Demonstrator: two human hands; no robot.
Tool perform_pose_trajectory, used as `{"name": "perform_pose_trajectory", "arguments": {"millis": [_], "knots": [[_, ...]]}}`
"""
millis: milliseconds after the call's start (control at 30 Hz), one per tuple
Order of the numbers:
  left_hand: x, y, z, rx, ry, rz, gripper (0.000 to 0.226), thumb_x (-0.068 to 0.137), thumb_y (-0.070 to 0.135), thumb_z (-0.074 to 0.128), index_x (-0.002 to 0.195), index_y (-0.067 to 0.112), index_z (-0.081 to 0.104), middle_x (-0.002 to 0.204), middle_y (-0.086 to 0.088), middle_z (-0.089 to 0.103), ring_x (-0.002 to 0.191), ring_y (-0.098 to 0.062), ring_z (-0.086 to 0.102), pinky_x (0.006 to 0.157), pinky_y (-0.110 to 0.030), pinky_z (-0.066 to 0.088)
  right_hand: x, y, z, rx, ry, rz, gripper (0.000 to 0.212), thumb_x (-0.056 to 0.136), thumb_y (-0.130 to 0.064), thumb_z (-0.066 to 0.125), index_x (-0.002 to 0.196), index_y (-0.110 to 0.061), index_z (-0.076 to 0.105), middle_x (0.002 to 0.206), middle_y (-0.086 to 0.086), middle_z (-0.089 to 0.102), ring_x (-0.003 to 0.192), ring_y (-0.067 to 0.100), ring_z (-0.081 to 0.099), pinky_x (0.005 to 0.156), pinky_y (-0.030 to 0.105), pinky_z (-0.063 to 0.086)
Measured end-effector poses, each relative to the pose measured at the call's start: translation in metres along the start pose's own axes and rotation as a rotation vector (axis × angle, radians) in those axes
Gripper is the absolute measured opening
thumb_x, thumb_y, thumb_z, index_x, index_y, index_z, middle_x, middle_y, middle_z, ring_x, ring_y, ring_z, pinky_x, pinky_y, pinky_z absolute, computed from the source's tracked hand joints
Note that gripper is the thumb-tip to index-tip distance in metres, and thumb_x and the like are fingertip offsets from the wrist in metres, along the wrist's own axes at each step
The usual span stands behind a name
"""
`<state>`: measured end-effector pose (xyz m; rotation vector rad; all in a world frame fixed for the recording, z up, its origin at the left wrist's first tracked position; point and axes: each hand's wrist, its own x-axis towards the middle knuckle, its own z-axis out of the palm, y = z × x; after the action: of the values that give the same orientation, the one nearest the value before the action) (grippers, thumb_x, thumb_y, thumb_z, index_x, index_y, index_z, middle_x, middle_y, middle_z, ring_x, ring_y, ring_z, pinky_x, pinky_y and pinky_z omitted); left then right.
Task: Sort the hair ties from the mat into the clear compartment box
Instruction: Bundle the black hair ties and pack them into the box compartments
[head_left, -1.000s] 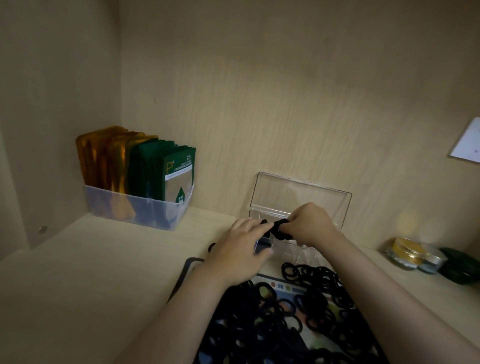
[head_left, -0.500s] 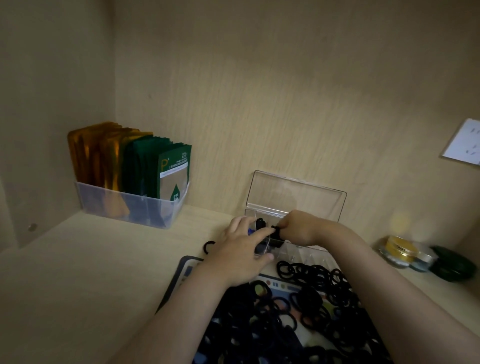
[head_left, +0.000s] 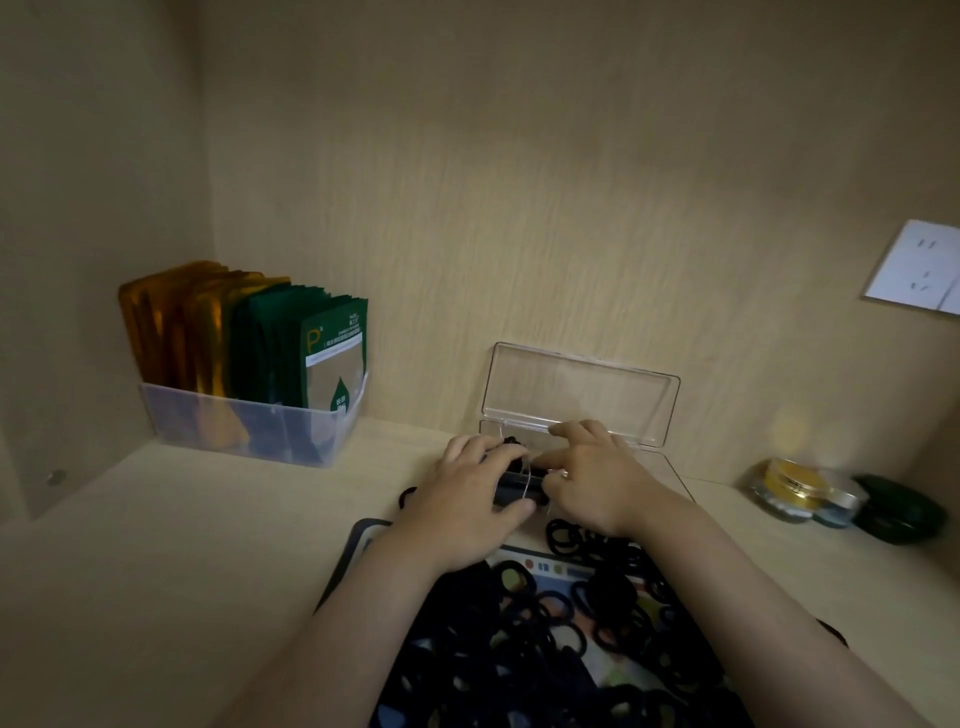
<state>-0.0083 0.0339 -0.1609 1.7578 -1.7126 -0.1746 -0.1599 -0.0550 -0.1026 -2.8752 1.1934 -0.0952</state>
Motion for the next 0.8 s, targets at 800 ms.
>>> {"name": "perform_pose_trajectory", "arguments": {"millis": [800], "knots": [[0.004,-0.048,-0.025,0.287,-0.037,-0.274,0.02,0.09,0.034,0.066,0.107,0.033,0.076,0.101,0.004,0.061,0.104,-0.018,0.057,0.09,-0.036,0.051,-0.024,-0.015,0.02,0.27,-0.139,-0.228,0.005,0.085,-0.027,0.071,0.088,-0.026,0.074,0.089,-0.011,0.071,0.081,0.003,0.064,0.076,0.022,0.054]]}}
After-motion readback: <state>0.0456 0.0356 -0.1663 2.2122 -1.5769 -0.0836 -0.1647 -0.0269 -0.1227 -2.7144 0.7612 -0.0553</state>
